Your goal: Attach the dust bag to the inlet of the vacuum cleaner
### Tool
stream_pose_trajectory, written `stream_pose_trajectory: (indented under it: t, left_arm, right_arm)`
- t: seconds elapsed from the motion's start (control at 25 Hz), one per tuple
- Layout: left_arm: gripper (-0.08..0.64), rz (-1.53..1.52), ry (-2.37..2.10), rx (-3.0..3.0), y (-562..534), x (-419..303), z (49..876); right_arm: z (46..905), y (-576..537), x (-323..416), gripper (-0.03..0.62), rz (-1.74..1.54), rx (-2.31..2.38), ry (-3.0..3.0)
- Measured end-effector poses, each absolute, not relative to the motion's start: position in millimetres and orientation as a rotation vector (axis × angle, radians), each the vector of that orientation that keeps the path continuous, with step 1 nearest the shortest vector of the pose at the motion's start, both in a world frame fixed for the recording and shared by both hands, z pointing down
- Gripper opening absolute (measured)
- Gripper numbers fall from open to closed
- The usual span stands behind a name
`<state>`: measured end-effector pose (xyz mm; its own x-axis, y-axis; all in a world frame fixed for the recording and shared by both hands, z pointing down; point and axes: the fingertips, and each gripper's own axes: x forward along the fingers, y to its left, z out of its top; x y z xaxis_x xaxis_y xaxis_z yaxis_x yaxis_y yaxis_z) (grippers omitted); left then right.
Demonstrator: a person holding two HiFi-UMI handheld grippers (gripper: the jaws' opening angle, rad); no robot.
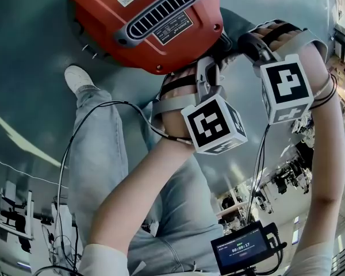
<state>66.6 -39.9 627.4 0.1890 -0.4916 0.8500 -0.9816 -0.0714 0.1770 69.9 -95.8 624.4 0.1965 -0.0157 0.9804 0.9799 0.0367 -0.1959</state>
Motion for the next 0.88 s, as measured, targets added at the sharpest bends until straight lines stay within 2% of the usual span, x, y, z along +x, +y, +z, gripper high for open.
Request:
stream_pose_trajectory:
  t: [0.36, 0.88]
  left_arm:
    - [0.010, 0.727, -1.468, 1.636, -30, 66, 626]
    - [0.010, 0.621, -1.512, 1.511, -33, 60, 629]
  right_arm:
    - [610, -80, 63, 0.006, -1.100, -1.061, -1.275]
    - [614, -86, 52, 0.009, -0.989, -0.913, -1.423]
